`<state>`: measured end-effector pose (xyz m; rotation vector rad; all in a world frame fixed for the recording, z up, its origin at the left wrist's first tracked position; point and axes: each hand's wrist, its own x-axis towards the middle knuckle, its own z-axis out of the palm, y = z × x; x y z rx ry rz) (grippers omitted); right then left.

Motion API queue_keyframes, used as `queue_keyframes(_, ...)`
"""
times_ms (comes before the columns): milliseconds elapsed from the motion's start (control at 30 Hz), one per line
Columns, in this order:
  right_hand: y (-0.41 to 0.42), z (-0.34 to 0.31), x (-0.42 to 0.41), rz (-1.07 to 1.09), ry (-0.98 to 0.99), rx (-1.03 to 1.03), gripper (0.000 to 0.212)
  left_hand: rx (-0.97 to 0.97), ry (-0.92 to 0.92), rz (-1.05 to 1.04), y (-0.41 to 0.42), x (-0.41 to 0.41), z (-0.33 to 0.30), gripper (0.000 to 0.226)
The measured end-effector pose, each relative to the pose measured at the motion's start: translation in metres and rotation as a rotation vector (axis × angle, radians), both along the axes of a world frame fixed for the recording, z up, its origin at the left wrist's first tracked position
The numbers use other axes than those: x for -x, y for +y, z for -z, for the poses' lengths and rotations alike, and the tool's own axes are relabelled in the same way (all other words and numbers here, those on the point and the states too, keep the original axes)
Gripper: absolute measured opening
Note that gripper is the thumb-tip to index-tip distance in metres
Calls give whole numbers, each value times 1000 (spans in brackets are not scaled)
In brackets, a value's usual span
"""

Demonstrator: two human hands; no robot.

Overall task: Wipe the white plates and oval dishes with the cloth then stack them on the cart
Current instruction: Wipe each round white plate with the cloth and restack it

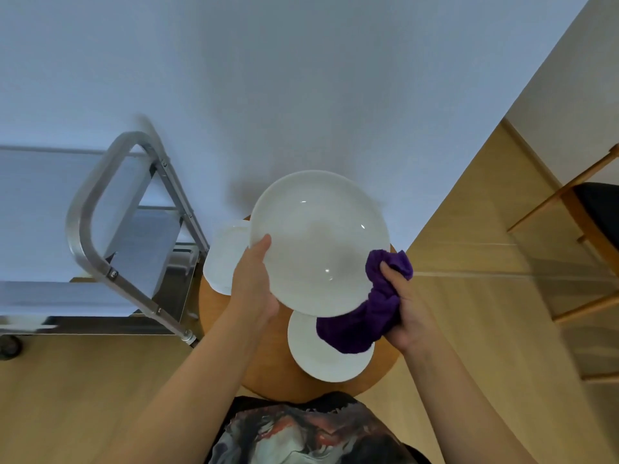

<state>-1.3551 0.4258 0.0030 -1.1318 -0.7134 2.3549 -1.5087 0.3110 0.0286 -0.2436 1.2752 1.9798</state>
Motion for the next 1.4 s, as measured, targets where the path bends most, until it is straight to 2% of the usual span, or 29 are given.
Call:
queue_keyframes(67,1,3,-2,-20,-75,-8,32,40,139,87,-5,-1,-4,15)
queue_keyframes(133,3,4,-4,-48,-136,51,40,-16,252,237,-13,1,-8,34)
queue_keyframes(233,9,0,-9,-130,-153,172,34,-157,280,353,-26,15,-15,65)
queue_keyframes(300,10,-2,-10,-254,-183,230,31,-119,284,354,-20,25,-12,73)
queue_keyframes(367,5,-2,-7,-386,-219,262,32,-21,280,373,-5,28,-4,66)
queue_keyframes(433,-7,-1,1,-472,-206,278,36,28,245,354,14,23,3,40)
queue_keyframes(533,-22,5,10,-496,-98,316,62,14,67,229,29,20,10,37)
queue_keyframes(600,-27,7,11,-490,-30,379,61,4,15,189,28,23,11,39)
queue_keyframes(633,-28,8,12,-478,-5,405,59,13,48,183,28,24,10,37)
queue_keyframes(733,-25,11,9,-402,41,411,65,97,343,139,25,35,7,37)
queue_keyframes(800,-21,10,8,-430,61,366,68,42,383,159,21,43,5,35)
queue_keyframes(867,-17,9,8,-441,14,317,62,101,414,196,15,48,7,38)
queue_keyframes(933,-12,12,9,-365,-73,264,47,247,430,168,12,50,6,44)
queue_keyframes(1033,1,16,3,-34,-60,225,18,403,552,46,9,55,-3,52)
queue_keyframes(1133,24,-3,-2,201,236,77,29,508,738,-45,4,64,-6,57)
queue_keyframes(1233,37,-45,8,201,326,-212,30,591,880,-36,5,65,-11,59)
queue_keyframes(1300,36,-69,26,74,207,-446,26,615,930,-2,12,60,-16,59)
queue_keyframes(1333,34,-78,36,-11,80,-587,34,624,948,19,15,57,-18,58)
queue_keyframes(1400,30,-91,58,-179,-297,-953,68,625,971,44,23,49,-23,59)
